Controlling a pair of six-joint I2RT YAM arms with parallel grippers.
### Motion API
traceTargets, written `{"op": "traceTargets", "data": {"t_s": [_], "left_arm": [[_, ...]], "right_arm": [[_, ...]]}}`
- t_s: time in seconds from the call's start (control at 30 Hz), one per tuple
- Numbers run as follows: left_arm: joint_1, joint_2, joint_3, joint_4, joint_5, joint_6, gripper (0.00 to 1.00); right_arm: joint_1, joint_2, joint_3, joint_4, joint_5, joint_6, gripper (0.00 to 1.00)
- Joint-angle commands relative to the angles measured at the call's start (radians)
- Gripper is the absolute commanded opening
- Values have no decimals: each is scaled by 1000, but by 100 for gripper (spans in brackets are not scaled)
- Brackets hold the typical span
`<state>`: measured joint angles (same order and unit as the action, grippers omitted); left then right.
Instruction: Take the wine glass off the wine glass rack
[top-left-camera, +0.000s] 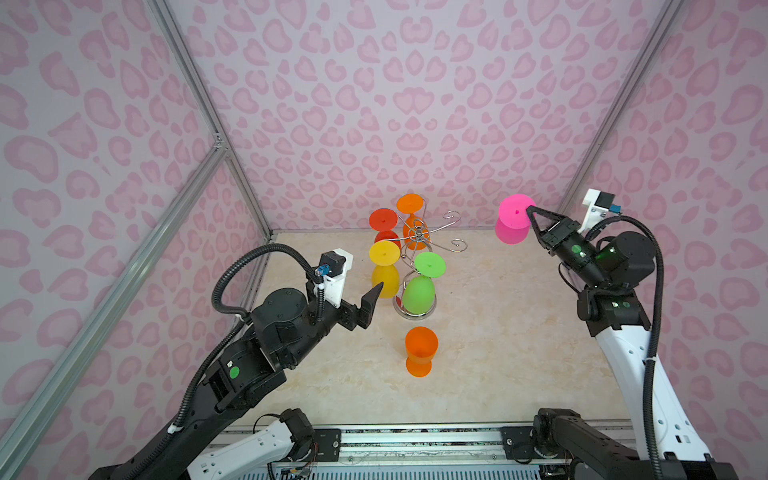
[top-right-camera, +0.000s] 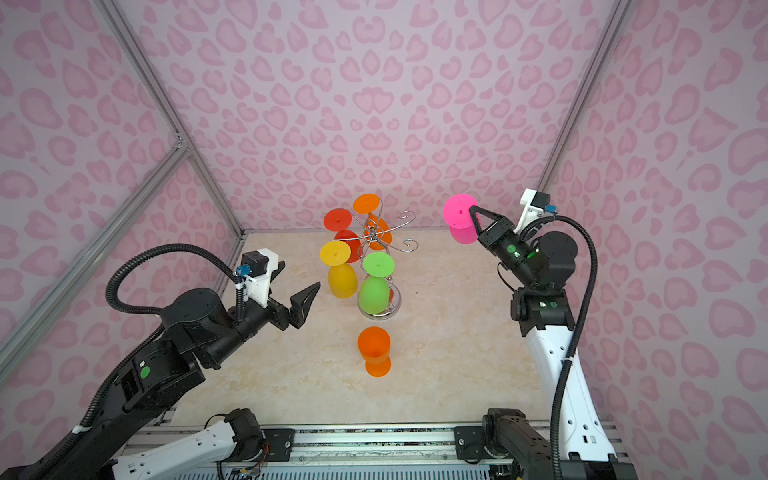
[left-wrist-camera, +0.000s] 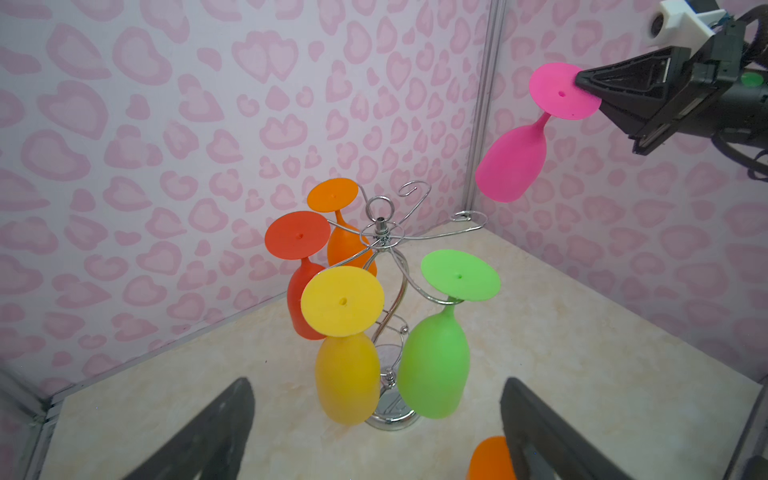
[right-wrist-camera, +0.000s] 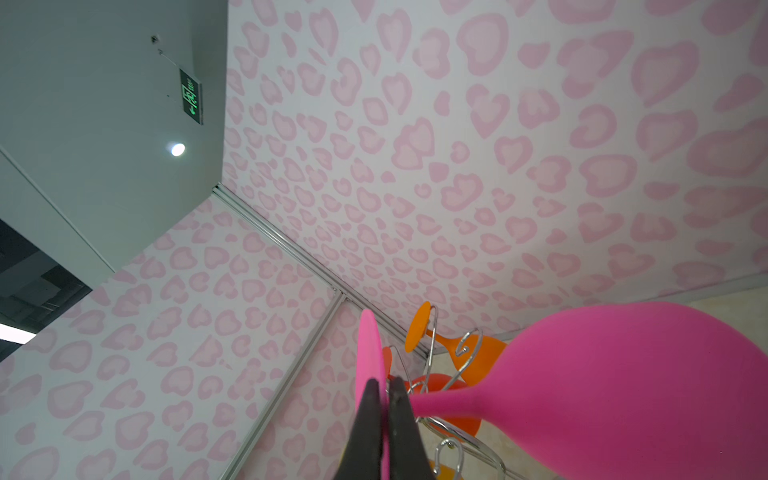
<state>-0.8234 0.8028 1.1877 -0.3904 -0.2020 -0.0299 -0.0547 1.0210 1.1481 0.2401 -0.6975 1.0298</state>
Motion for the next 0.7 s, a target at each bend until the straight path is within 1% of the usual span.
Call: {"op": "traceTargets", "data": {"t_s": [0.0, 0.07, 0.13, 0.2, 0.3, 0.37, 0.4, 0.43, 0.47, 0.53, 0.6, 0.67], "left_arm": [[45, 15, 6, 163, 252, -66, 95], [83, 42, 16, 212, 360, -102, 95], [136, 75, 16, 291, 504, -149, 95], [199, 113, 12, 385, 654, -211, 95], [300, 196, -4, 608, 876, -378, 95], [349, 261, -11, 780, 985, -505, 95], [370, 292, -13, 864, 1019, -554, 95], [386, 329, -13, 965, 1019, -554, 95], [400, 368, -13, 1068, 1091, -734, 95], [422, 438, -2, 1228, 1134, -881, 95], [439, 498, 14, 1308, 1147, -970, 95], [452, 533, 19, 1338, 1147, -1004, 95]], "right_arm": [[-10, -62, 5, 175, 22, 11, 0], [-8, -88, 5, 260, 23, 47, 0], [-6, -94, -13, 400, 19, 137, 0], [18, -79, -36, 545, 22, 234, 0], [95, -28, -61, 729, 26, 344, 0], [153, 10, -75, 816, 29, 384, 0], [183, 30, -81, 852, 32, 403, 0], [207, 50, -91, 892, 37, 422, 0], [228, 67, -101, 930, 43, 439, 0], [265, 102, -125, 1018, 60, 483, 0], [296, 141, -147, 1113, 82, 535, 0], [311, 172, -160, 1186, 101, 579, 0]]}}
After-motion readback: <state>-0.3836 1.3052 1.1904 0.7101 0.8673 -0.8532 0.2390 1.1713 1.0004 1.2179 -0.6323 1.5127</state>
